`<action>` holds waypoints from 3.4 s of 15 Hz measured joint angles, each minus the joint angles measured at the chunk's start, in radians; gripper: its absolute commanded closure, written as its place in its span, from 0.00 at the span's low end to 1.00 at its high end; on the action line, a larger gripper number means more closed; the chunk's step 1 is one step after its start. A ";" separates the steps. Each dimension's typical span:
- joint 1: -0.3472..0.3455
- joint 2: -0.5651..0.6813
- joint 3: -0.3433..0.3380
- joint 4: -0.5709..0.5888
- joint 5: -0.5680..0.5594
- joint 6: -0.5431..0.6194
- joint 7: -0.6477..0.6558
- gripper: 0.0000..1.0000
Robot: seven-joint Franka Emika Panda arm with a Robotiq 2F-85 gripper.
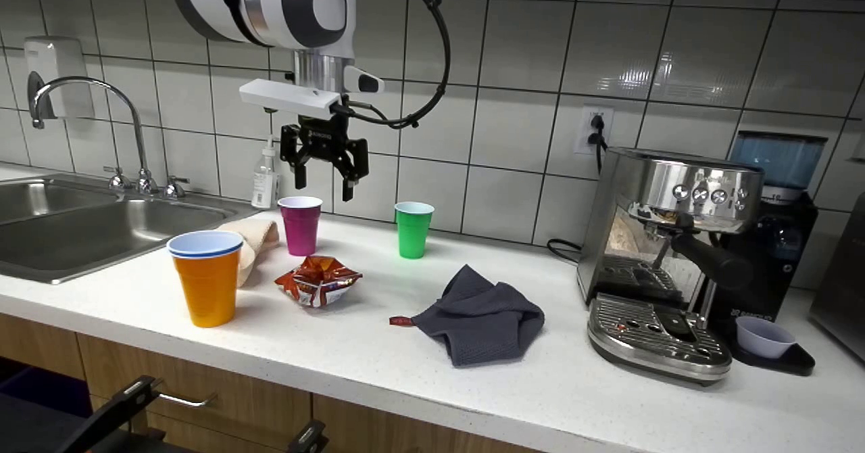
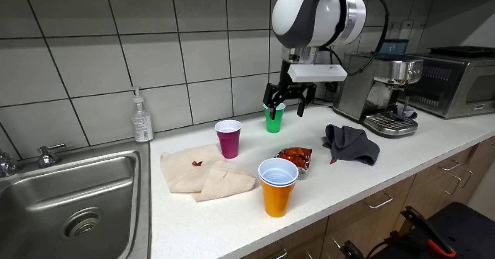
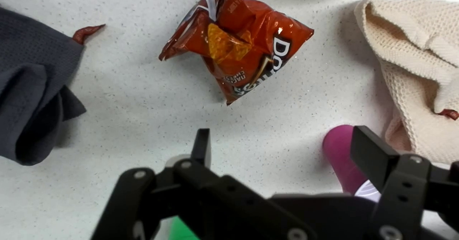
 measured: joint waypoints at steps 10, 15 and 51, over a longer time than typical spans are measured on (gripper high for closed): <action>0.008 0.084 0.009 0.101 0.006 0.009 0.000 0.00; 0.016 0.142 0.019 0.167 0.006 0.017 0.001 0.00; 0.148 0.489 -0.023 0.507 -0.090 0.047 0.243 0.00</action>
